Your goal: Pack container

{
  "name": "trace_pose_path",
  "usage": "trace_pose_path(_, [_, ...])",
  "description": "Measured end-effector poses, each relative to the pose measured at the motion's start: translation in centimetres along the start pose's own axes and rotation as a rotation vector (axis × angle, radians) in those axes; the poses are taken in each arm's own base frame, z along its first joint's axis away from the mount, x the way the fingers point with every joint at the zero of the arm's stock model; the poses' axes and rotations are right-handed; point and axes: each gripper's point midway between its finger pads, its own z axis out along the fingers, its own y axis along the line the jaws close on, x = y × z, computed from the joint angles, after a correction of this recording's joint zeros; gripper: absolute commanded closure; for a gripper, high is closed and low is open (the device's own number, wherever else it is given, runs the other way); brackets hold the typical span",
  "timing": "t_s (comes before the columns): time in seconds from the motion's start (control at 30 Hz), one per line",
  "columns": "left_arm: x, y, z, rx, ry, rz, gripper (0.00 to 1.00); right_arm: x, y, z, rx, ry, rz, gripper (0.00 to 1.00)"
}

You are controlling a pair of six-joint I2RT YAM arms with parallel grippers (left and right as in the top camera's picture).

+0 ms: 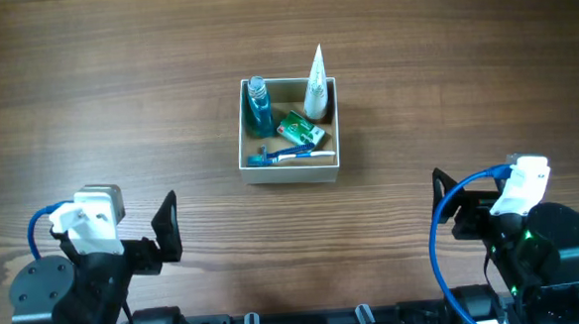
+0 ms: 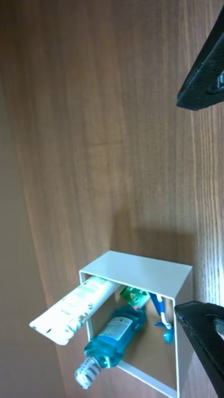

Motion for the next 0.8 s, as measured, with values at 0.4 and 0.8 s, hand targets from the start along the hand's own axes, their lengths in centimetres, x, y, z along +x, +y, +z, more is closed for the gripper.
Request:
trace_pose_path(0.4, [2.2,0.1,-0.1,-0.004,0.091,-0.013,0.0,-0.4,0.4,0.6,-0.024,-0.036,-0.028,0.0])
trace_pose_path(0.8, [2.5,0.1,0.0,-0.004,0.098,-0.014,0.0,-0.3,2.1,1.7,-0.176,-0.393,-0.144,0.0])
